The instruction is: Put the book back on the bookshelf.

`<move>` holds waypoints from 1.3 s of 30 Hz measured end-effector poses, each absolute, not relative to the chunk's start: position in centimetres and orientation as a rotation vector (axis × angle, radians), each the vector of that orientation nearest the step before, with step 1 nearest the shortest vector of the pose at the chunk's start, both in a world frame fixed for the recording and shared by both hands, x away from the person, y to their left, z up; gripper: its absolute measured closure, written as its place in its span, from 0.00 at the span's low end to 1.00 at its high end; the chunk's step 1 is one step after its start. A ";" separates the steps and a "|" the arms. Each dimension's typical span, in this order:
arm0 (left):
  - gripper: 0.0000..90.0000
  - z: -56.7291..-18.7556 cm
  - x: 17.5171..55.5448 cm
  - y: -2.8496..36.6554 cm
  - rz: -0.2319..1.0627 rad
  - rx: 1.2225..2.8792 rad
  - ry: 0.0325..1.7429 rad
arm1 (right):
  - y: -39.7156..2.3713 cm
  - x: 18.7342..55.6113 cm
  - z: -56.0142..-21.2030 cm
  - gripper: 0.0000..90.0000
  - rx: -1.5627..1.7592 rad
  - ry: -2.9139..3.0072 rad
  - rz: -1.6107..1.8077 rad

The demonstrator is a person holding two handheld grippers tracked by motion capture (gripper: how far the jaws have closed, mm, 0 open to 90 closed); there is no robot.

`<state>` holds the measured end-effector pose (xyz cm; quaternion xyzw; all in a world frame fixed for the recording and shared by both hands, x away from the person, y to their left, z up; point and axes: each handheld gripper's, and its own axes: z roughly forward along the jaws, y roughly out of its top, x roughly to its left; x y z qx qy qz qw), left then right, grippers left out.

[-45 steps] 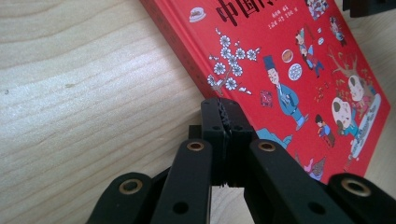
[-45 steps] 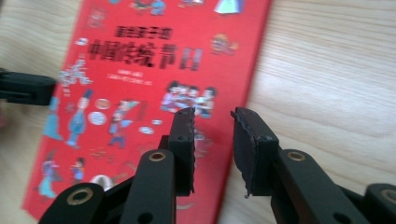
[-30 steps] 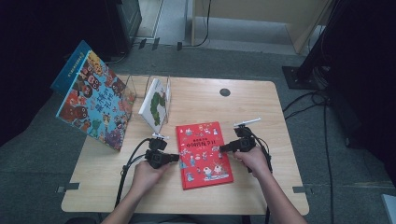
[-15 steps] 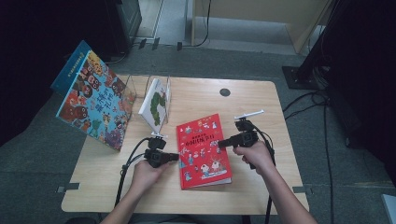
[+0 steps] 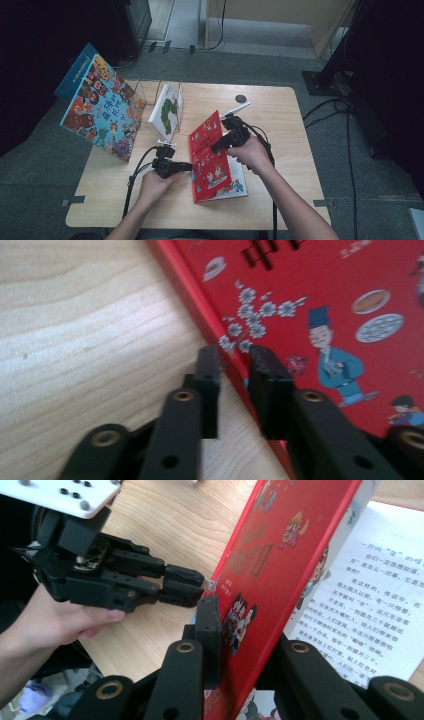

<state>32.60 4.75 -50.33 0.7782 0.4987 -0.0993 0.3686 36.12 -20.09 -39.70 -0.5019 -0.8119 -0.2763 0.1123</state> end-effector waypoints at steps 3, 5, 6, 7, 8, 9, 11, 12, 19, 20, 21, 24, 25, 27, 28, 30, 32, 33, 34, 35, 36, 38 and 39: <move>0.69 -50.2 32.7 5.1 -0.255 1.988 1.278 | -19.9 36.4 -39.2 0.92 -1.483 -2.391 -0.794; 0.63 -50.2 32.8 5.3 -0.261 1.982 1.279 | -19.8 36.5 -38.8 0.94 -1.475 -2.409 -0.763; 0.60 -50.3 32.8 5.3 -0.266 1.981 1.277 | -19.6 36.5 -38.5 0.95 -1.472 -2.425 -0.750; 0.58 -50.3 32.8 5.3 -0.263 1.981 1.276 | -19.5 36.4 -38.3 0.96 -1.469 -2.443 -0.732; 0.56 -50.3 32.8 5.3 -0.263 1.981 1.271 | -19.3 36.4 -38.0 0.97 -1.464 -2.461 -0.721; 0.55 -50.3 32.8 5.3 -0.263 1.982 1.268 | -19.2 36.4 -37.8 0.98 -1.461 -2.477 -0.704; 0.52 -50.3 32.8 5.3 -0.262 1.981 1.262 | -18.9 36.4 -37.5 0.98 -1.448 -2.509 -0.688; 0.51 -50.3 32.8 5.3 -0.262 1.976 1.260 | -18.8 36.4 -37.3 0.98 -1.444 -2.520 -0.674; 0.48 -50.4 32.9 5.3 -0.274 1.972 1.256 | -18.4 36.3 -36.4 0.98 -1.418 -2.552 -0.649; 0.48 -50.4 32.9 5.3 -0.274 1.972 1.256 | -18.4 36.3 -36.3 0.98 -1.422 -2.552 -0.645; 0.48 -50.4 32.9 5.3 -0.274 1.968 1.255 | -18.4 36.3 -36.4 0.98 -1.417 -2.554 -0.639; 0.48 -50.3 32.9 5.3 -0.276 1.963 1.253 | -18.1 36.2 -36.4 0.98 -1.408 -2.578 -0.616; 0.48 -50.3 32.9 5.3 -0.274 1.963 1.252 | -18.1 36.2 -36.3 0.98 -1.400 -2.589 -0.616; 0.48 -50.3 32.9 5.3 -0.275 1.962 1.252 | -18.1 36.0 -36.1 0.98 -1.398 -2.590 -0.616; 0.48 -50.4 32.9 5.3 -0.275 1.962 1.253 | -18.1 36.0 -36.1 0.98 -1.398 -2.589 -0.615; 0.48 -50.4 32.9 5.3 -0.275 1.968 1.250 | -18.2 36.2 -36.1 0.97 -1.398 -2.583 -0.595; 0.48 -50.5 32.8 5.2 -0.278 1.973 1.248 | -18.1 36.2 -36.4 0.97 -1.395 -2.592 -0.564; 0.48 -50.5 32.8 5.2 -0.278 1.975 1.249 | -18.1 36.2 -36.5 0.96 -1.397 -2.598 -0.563; 0.48 -50.5 32.9 5.2 -0.280 1.976 1.249 | -18.0 36.1 -36.5 0.96 -1.396 -2.603 -0.569; 0.48 -50.5 32.9 5.2 -0.280 1.975 1.251 | -18.0 36.1 -36.3 0.94 -1.399 -2.605 -0.586; 0.48 -50.6 32.9 5.1 -0.281 1.981 1.249 | -18.1 36.1 -36.0 0.91 -1.401 -2.613 -0.616; 0.48 -50.6 32.9 5.1 -0.284 1.984 1.248 | -18.1 36.1 -35.4 0.90 -1.397 -2.635 -0.621; 0.48 -50.6 32.8 5.0 -0.284 1.987 1.245 | -18.1 36.1 -35.2 0.89 -1.398 -2.639 -0.613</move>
